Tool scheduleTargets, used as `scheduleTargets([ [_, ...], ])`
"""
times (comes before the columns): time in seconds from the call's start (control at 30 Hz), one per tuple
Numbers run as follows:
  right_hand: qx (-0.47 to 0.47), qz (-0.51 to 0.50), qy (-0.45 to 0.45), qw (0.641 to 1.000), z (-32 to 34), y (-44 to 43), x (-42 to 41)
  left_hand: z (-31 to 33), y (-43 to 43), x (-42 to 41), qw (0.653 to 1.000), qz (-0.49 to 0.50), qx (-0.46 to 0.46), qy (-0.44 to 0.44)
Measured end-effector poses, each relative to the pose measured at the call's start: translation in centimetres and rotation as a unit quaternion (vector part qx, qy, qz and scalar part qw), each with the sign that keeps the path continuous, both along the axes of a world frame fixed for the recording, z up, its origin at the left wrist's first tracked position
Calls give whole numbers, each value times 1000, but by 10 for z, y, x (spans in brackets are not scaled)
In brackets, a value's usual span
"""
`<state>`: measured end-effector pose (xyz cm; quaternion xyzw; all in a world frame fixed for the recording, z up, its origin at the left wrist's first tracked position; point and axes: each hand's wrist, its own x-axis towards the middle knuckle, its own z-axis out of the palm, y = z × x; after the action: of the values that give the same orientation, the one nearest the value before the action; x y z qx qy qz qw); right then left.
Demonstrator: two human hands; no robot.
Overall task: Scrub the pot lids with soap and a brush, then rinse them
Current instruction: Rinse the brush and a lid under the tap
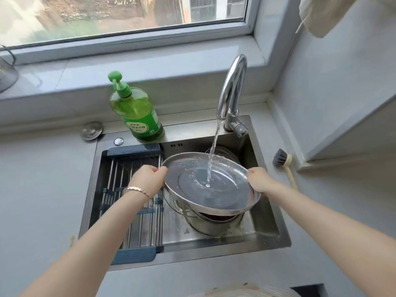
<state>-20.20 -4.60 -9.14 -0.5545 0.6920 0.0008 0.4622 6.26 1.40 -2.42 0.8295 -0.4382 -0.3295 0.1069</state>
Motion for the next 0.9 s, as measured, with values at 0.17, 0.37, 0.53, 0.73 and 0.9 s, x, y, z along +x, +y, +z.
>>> scheduleTargets([
  [0.17, -143, 101, 139, 975, 55, -38, -5, -39, 21, -24, 988, 15, 113, 103],
  [0.37, -328, 122, 77, 934, 71, -47, -12, -46, 24, -42, 977, 55, 74, 192],
  [0.53, -277, -61, -63, 957, 16, -29, -20, -13, 25, -28, 993, -13, -118, -25],
  [0.73, -69, -151, -130, 978, -22, 17, 6, 28, 17, -20, 941, -102, -281, -158],
  [0.9, 43, -79, -73, 993, -20, 18, 5, 43, 24, -41, 847, -422, -284, -153],
])
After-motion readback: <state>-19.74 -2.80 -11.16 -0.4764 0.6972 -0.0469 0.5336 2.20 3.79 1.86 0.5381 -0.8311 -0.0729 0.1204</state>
